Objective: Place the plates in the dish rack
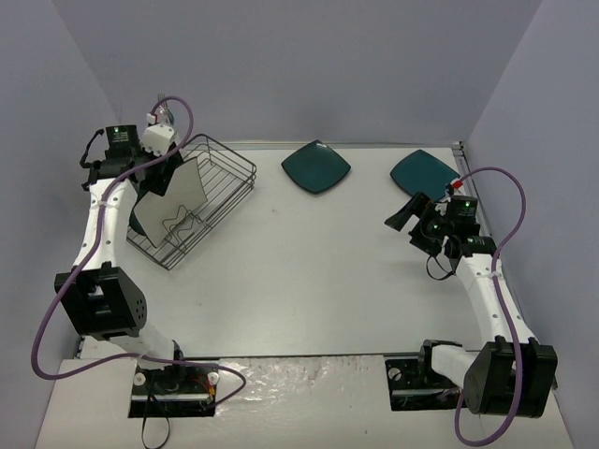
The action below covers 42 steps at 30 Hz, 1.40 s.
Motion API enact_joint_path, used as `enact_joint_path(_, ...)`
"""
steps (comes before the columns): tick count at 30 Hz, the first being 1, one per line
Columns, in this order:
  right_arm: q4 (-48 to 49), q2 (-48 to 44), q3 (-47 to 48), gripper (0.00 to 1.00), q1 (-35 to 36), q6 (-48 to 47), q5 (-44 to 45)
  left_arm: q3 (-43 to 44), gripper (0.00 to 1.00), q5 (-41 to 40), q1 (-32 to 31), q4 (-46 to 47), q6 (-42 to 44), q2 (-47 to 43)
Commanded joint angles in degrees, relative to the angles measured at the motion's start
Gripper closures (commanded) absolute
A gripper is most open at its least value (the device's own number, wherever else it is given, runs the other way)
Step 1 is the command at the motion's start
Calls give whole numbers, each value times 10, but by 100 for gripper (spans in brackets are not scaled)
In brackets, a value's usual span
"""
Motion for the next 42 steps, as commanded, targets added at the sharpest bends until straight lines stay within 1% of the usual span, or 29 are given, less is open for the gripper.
enact_joint_path(1,34,-9,3,0,-4,-1,5,22,33,-49,6,51,-27,-22)
enact_joint_path(4,34,-7,3,0,-3,-2,9,27,33,-49,6,53,-34,-22)
enact_joint_path(8,40,0,3,0,-3,-1,11,31,30,-78,6,57,-42,-17)
enact_joint_path(16,61,23,7,0,-4,7,22,34,26,-80,6,63,-63,-17)
enact_joint_path(19,74,32,13,0,-6,18,35,37,23,-80,6,65,-78,-26)
enact_joint_path(22,96,48,17,0,-11,34,52,43,19,-70,4,64,-111,-44)
enact_joint_path(25,146,67,18,0,-22,57,79,38,7,-41,5,67,-182,-81)
enact_joint_path(28,204,98,14,0,-51,104,84,24,3,-28,4,71,-236,-110)
enact_joint_path(30,247,118,2,1,-68,131,92,2,3,-18,4,69,-285,-140)
enact_joint_path(32,308,146,-8,1,-81,149,103,-10,3,-9,4,53,-303,-156)
enact_joint_path(35,373,192,-13,3,-109,167,103,-31,3,2,-6,40,-330,-187)
enact_joint_path(39,451,254,-16,4,-135,189,89,-52,3,-1,-46,24,-360,-211)
enact_joint_path(42,501,312,-3,5,-150,203,71,-63,3,4,-71,4,-364,-219)
